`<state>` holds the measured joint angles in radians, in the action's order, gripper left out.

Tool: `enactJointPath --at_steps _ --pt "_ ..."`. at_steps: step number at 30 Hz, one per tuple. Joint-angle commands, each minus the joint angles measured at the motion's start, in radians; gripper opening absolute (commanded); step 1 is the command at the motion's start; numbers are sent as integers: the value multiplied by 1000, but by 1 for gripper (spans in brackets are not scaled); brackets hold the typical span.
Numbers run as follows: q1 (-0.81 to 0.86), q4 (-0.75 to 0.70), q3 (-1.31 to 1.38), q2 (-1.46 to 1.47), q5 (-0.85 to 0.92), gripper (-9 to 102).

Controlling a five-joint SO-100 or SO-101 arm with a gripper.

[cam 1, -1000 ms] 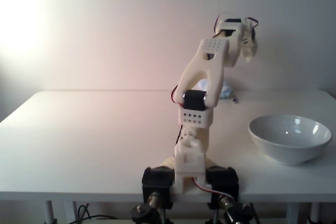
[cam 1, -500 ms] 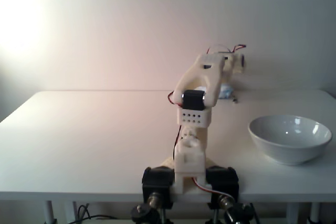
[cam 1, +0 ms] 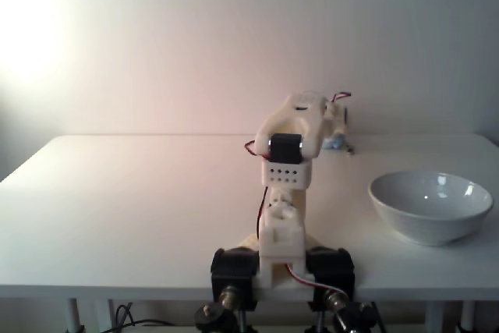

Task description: Grasp a skyblue doll and put it into the bowl.

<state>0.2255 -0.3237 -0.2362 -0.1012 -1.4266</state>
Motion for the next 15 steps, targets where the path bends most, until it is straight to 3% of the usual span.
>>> enactJointPath --at_steps 1,15 --pt "-5 -14 0 5 -5 73" --pt "-5 -18 -12 112 -66 73"
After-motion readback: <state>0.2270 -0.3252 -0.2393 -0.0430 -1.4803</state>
